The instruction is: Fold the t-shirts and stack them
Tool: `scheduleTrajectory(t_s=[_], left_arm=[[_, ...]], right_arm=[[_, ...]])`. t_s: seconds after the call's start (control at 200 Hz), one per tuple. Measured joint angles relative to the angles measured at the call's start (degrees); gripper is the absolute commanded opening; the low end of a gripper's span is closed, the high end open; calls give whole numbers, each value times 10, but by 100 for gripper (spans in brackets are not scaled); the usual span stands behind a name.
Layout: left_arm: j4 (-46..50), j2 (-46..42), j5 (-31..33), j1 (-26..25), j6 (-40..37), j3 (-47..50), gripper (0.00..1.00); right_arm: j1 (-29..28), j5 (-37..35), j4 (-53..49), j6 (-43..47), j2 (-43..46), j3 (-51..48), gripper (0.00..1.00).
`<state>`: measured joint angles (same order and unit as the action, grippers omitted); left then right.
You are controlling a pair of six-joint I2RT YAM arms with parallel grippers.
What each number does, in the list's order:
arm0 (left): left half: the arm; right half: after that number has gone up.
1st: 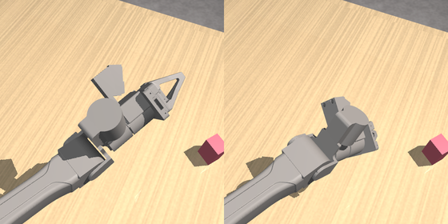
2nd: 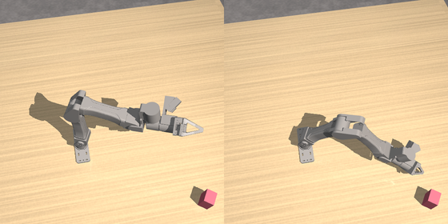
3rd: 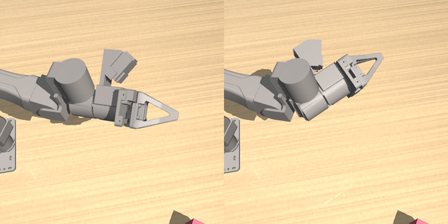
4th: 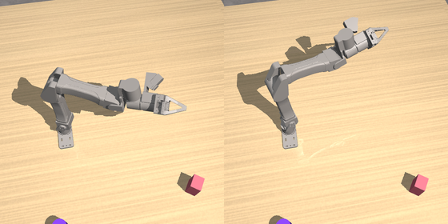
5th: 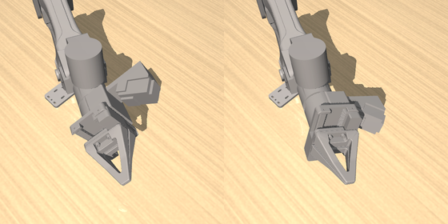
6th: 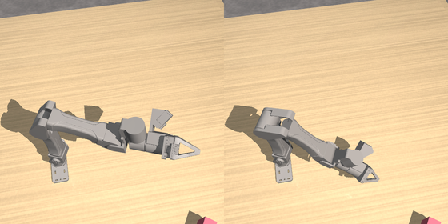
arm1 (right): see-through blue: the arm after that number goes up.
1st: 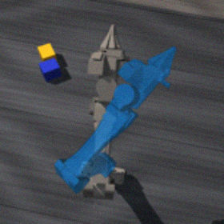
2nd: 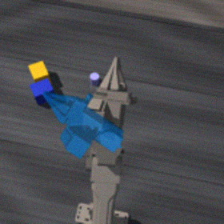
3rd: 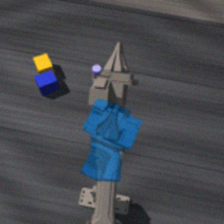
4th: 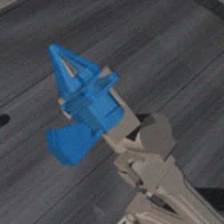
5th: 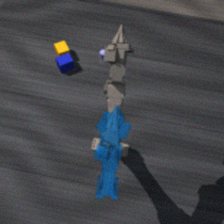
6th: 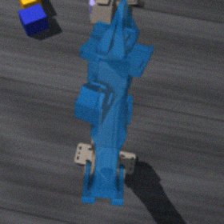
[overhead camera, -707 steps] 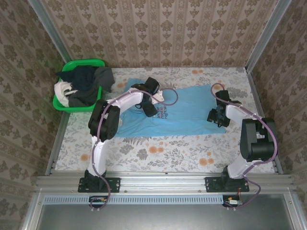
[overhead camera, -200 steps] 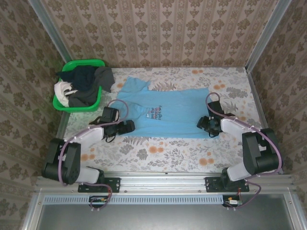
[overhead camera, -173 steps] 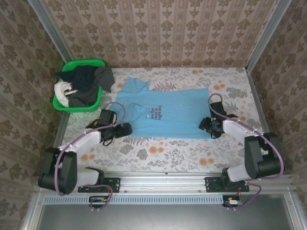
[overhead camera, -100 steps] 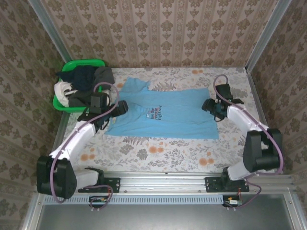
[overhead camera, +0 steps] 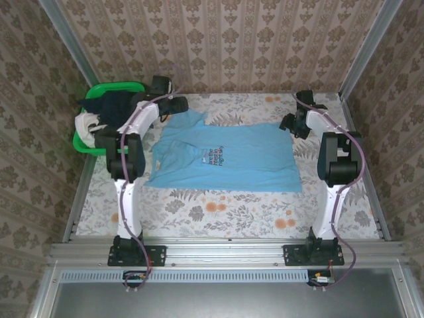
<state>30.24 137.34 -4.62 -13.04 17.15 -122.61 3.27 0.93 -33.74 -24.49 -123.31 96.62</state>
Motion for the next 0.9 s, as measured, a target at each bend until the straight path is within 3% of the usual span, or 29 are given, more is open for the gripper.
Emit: scheduleTrajectory(t_s=[0.225,0.585,0.78,0.9], left_arm=[[66,147,-1,3,-9,-175,76],[68,172,-27,20,13,-204,67],[61,176,-54,26,31,-204,41],[57,181,-76,29,38,-207,33]], right_arm=[[3,9,-18,21,-49,70,68],[3,69,-30,18,-136,171,56],[6,82,-49,17,-150,200,43],[5,89,-55,14,-154,200,29]])
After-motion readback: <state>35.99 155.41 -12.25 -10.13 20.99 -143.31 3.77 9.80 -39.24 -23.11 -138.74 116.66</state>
